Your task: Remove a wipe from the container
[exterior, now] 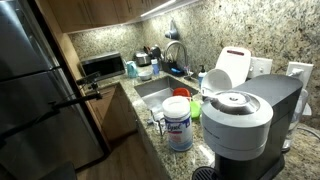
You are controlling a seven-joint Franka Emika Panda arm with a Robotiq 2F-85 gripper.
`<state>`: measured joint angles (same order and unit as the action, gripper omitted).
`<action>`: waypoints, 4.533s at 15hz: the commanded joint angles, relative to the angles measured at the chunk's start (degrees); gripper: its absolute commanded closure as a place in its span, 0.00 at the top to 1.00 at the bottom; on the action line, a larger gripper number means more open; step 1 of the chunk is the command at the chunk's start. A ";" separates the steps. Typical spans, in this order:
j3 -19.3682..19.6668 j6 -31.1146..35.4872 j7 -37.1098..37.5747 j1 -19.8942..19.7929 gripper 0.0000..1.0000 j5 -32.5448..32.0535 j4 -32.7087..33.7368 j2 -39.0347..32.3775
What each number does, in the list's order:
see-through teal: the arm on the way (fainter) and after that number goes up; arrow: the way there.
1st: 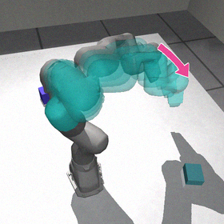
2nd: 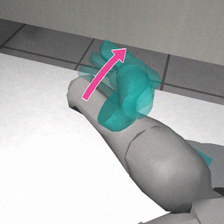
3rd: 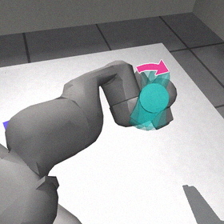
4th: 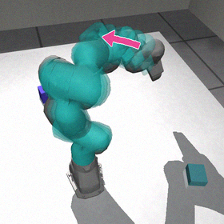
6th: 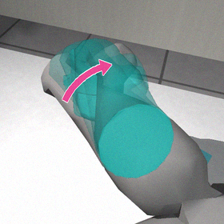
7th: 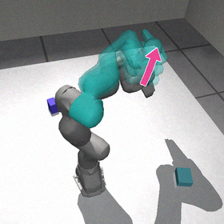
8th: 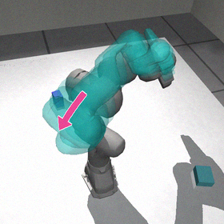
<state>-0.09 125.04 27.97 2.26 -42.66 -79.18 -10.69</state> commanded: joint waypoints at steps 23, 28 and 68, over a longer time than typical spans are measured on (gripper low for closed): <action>4.35 -1.35 22.14 1.64 0.01 -13.61 -2.15 3.71; 3.18 1.68 21.75 3.27 0.01 -13.67 -1.00 2.79; -0.98 -2.31 -21.87 3.69 0.01 10.93 -4.24 2.26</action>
<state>-0.08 125.84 11.43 5.25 -33.05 -83.28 -9.60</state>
